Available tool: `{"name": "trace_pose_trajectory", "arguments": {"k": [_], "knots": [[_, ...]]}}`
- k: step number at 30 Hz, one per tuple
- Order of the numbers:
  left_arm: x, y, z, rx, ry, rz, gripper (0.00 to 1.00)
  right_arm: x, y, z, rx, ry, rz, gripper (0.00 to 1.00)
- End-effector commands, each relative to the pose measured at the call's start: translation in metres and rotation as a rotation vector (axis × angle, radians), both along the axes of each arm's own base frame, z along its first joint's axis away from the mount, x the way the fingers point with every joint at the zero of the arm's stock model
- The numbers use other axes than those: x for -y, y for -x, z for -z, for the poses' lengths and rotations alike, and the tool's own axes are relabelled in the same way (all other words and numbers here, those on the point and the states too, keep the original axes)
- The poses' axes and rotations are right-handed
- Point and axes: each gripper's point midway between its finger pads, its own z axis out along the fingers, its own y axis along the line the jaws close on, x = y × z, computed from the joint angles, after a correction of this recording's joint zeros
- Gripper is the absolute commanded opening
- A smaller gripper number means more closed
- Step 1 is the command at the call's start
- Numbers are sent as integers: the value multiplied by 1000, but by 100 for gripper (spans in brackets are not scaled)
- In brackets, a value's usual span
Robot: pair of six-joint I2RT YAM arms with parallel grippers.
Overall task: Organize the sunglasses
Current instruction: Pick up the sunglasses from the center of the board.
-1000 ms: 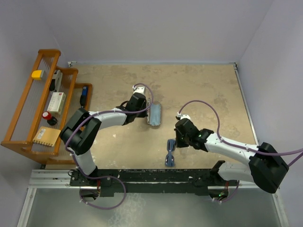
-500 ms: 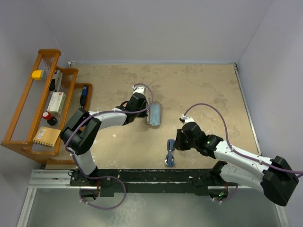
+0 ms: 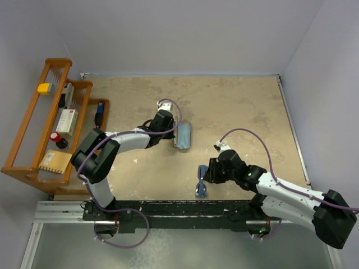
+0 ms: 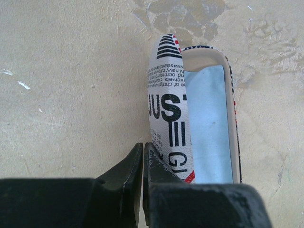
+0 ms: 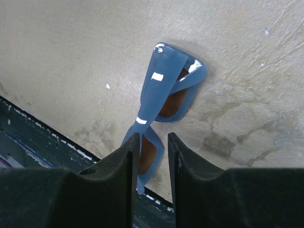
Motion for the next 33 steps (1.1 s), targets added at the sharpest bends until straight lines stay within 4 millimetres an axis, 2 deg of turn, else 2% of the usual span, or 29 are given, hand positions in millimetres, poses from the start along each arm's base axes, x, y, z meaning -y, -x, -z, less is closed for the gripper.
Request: {"name": "trace_pose_trajectory", "arguments": {"k": [1,33], "knots": [[9,-8,-29,69,42,5,0,-14,-1,-11,17,-76,-13,33],[9,-8,-31,72,28,7,0,-32,0,1,-18,-79,-49,30]]}}
